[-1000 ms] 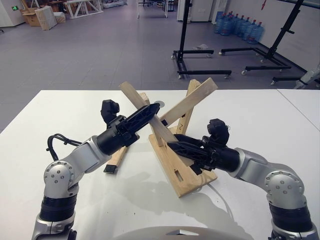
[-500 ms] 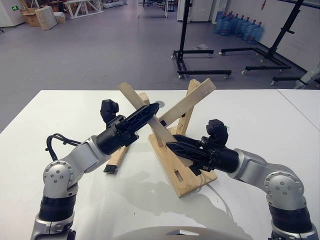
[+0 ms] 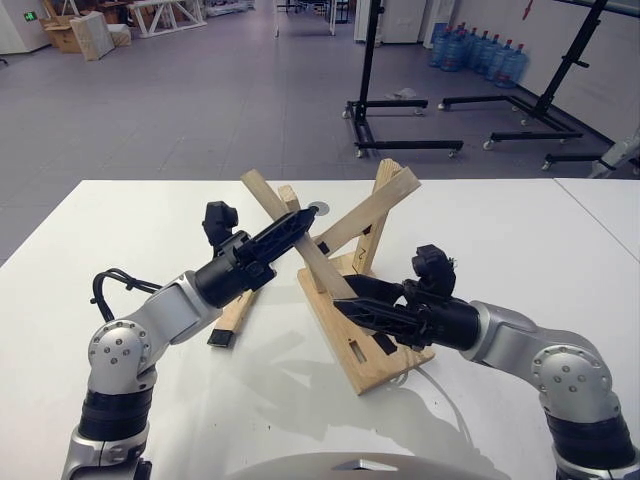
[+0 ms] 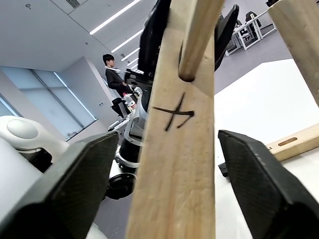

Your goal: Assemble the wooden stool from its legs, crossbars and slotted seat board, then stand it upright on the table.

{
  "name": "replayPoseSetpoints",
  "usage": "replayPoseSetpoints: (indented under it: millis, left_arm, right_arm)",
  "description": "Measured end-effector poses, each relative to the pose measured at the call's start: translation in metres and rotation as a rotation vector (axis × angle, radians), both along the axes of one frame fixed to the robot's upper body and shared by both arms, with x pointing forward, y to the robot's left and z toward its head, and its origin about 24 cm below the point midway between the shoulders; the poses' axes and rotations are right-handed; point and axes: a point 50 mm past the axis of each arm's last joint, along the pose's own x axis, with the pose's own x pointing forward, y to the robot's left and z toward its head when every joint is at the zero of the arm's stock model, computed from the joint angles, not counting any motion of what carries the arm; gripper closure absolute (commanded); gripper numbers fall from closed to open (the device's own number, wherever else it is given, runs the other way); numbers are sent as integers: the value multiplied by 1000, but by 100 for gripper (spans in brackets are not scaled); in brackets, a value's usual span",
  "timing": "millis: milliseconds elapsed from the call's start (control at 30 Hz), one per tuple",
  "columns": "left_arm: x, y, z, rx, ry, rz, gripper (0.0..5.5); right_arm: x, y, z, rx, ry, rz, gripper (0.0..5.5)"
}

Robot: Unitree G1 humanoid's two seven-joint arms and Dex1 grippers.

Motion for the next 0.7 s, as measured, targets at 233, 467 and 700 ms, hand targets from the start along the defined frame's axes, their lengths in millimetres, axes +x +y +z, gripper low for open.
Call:
replayPoseSetpoints:
  millis: [233,467,700]
  left_arm:
    - [3,6,-5,214,-107,79,340]
    - [-10,-17,-10,469,-322,68,340]
    - [-2,-21,-22,570,-383,159,340]
  right_arm:
    - [12,-69,19,-58,-46,-198,30]
    - [7,-89,-14,-190,61,-246,10]
    - [13,-96,-56,-528,54,-327,10]
